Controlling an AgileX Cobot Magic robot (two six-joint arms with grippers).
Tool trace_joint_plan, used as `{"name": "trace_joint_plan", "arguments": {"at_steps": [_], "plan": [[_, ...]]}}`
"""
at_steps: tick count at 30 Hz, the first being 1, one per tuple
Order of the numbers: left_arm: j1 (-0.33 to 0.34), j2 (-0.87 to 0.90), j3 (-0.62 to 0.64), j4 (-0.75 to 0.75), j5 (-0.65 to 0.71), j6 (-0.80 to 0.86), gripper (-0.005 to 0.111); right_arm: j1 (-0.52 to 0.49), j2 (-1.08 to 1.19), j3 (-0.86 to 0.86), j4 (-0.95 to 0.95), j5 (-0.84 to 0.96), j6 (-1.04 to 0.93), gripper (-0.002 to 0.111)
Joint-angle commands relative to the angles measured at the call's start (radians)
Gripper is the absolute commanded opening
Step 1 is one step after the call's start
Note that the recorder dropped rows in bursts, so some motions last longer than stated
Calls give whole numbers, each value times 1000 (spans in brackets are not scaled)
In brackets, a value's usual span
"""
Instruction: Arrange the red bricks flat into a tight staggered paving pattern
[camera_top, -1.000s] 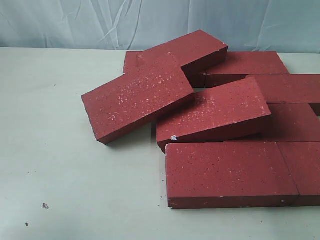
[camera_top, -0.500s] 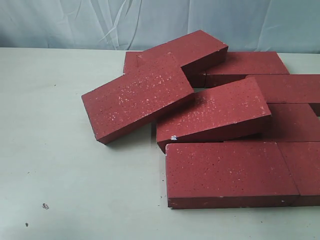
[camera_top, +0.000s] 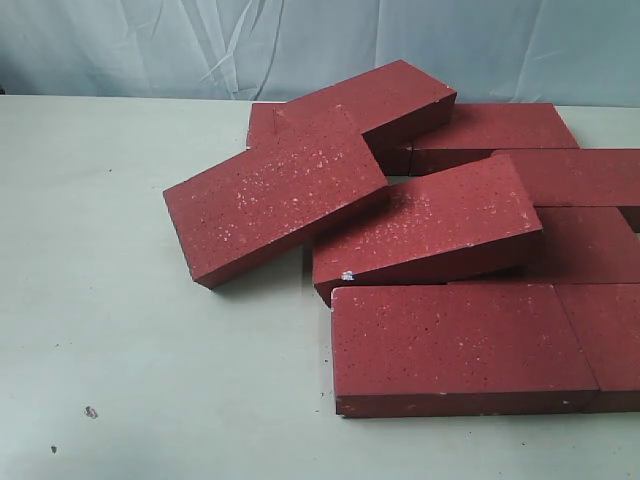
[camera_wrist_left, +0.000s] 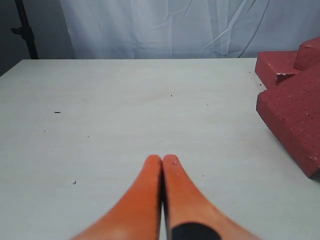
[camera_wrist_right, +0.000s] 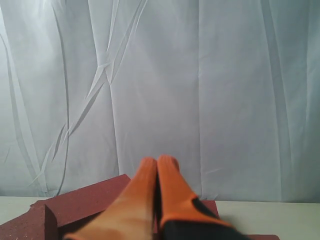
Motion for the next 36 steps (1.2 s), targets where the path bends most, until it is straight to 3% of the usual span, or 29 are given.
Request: {"name": "trace_joint_plan", "arguments": {"at_steps": [1,12,20,36], "plan": [[1,-6,4,-8,-10,1,0,-5,29,-9,-7,10,0,-1],[1,-6,4,-8,-10,1,0,-5,310,-204,-7,339,0,-1],[1,-6,4,-8,-10,1,0,-5,547,-327,17,480,0,-1],[1,-6,4,-8,-10,1,0,-5,936,-353,17,414,-7,-1]]}}
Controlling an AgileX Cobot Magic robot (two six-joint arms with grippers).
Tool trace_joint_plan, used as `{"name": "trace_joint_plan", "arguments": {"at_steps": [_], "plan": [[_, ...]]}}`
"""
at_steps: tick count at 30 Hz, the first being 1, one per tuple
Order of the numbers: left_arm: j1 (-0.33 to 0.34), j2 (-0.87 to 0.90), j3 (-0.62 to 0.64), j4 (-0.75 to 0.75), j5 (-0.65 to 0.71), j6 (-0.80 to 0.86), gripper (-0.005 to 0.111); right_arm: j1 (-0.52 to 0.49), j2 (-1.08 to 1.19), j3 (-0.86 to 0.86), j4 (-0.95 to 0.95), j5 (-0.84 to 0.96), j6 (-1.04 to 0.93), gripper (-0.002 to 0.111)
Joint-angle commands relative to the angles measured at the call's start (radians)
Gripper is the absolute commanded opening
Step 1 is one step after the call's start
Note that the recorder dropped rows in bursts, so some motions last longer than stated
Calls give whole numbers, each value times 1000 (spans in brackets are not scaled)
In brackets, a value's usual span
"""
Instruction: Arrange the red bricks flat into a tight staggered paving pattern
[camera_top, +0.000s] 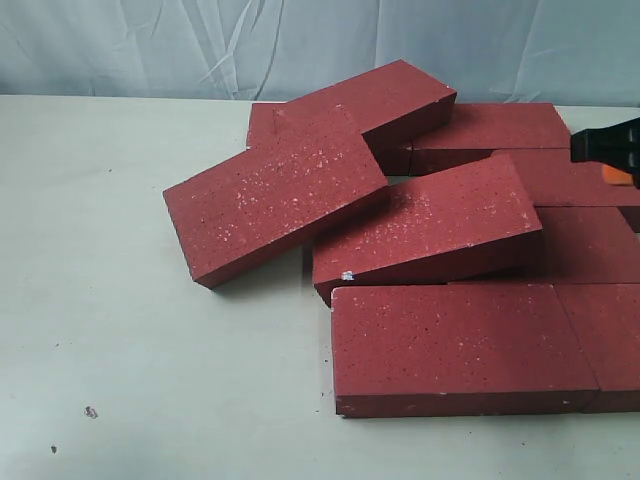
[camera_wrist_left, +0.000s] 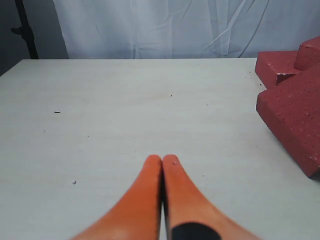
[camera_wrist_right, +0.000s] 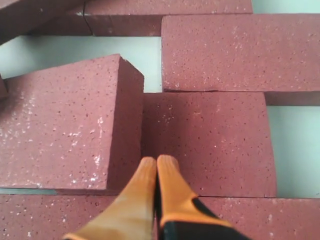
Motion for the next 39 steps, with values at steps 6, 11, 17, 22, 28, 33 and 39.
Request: {"name": "trace_joint_plan", "arguments": {"at_steps": [6,11,17,22,28,33,39], "plan": [[1,-6,4,-8,-10,1,0,-5,165,-5,0,-123,-7,-1],[1,-6,4,-8,-10,1,0,-5,237,-55,15,-112,-7,-1],[1,-6,4,-8,-10,1,0,-3,371,-149,8,-83,-17,-1],[1,-6,4,-8,-10,1,0,42,481,-238,54,-34,-106,-1],[1,-6,4,-8,-10,1,0,237,599,-332,81,-49,-107,-1],[1,-6,4,-4,-12,1,0,330,657,-376,114,-99,-107,-1],[1,-6,4,-4,-12,1,0,385,688,-413,116,-109,-107,-1]]}}
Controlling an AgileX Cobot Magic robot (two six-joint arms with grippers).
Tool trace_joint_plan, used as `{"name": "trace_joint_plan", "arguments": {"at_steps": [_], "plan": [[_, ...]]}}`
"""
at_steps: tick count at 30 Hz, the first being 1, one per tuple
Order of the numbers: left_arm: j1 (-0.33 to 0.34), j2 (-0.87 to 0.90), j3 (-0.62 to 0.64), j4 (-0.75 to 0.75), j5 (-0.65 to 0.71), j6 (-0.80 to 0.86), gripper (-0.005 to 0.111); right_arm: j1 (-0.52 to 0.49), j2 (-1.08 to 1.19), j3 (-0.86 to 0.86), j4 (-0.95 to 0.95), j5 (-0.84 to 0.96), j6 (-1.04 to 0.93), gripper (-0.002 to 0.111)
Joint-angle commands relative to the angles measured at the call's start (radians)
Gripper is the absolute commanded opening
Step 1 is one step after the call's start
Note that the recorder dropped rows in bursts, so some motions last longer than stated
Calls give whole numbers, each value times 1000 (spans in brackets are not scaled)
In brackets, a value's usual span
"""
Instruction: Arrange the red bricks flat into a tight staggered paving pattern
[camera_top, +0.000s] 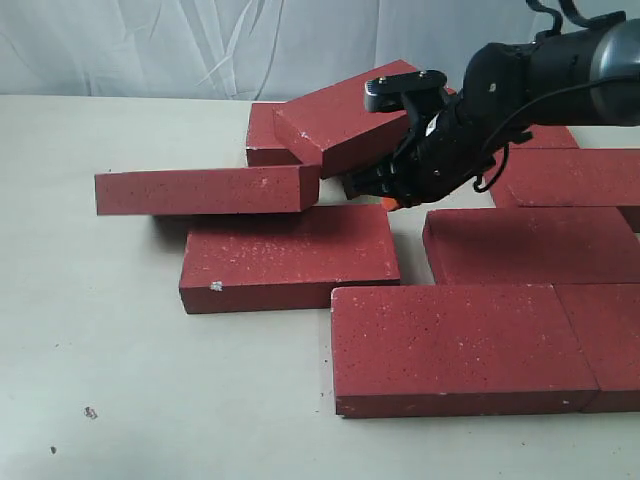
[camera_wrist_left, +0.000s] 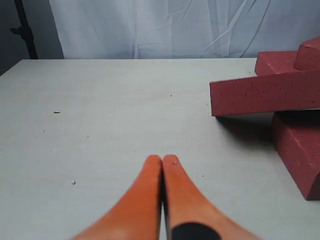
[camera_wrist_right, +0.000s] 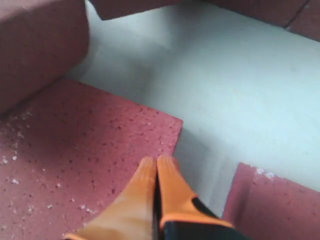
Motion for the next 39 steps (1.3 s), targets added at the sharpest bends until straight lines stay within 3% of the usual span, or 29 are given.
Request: {"name": "trace_joint_plan", "arguments": {"at_steps": [1,8,19,39], "plan": [[1,-6,4,-4,-12,1,0,25,12,-36,3,-10,-8,-1],[1,-6,4,-4,-12,1,0,25,12,-77,92,2,-8,-1],[1,-6,4,-4,-12,1,0,102,73,-77,171,-157,-8,-1],[1,-6,4,-2,-12,1,0,382,306,-407,224,-128,-8,-1]]}}
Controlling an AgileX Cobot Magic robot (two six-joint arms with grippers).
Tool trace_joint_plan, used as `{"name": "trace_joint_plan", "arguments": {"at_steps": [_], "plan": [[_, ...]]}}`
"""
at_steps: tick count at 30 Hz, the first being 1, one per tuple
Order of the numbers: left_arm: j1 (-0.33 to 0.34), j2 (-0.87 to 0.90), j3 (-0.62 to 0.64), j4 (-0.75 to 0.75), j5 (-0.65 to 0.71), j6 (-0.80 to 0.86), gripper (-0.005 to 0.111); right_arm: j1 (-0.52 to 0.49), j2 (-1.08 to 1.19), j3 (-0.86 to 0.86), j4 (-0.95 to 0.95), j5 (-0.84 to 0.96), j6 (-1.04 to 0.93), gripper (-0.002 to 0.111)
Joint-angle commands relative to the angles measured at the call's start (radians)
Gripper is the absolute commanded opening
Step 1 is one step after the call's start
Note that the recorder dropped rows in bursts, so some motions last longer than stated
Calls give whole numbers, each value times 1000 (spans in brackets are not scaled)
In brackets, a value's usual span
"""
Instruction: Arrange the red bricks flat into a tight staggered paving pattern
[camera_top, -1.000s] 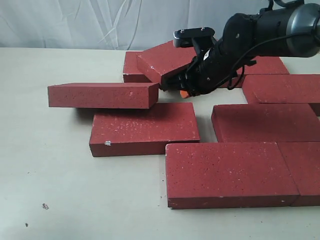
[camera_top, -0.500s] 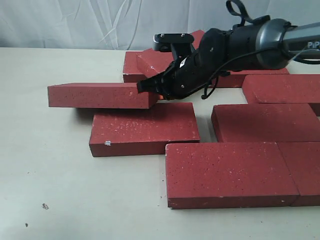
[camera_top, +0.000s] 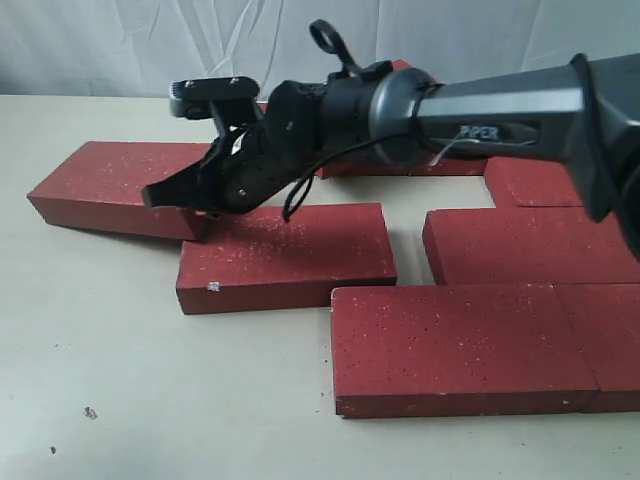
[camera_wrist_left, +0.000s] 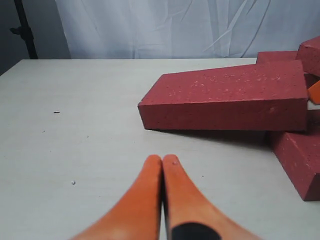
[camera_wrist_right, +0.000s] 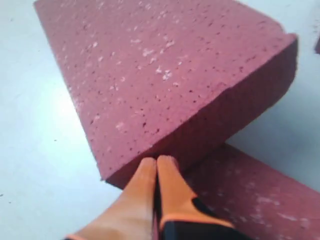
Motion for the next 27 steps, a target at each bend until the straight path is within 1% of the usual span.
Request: {"name": "trace_joint_plan", "arguments": {"at_steps": [1,6,14,27], "plan": [[1,-6,4,-2,-12,1,0,49,62,-82,11,29,-6,-1],[1,-6,4,0,-12,1,0,80,101,-156,11,82,-6,-1],[1,-6,4,0,-12,1,0,82,84,-161,5,128,-6,-1],[1,-6,4,5,-12,1,0,82,5,-161,-117,353,-6,-1]]}}
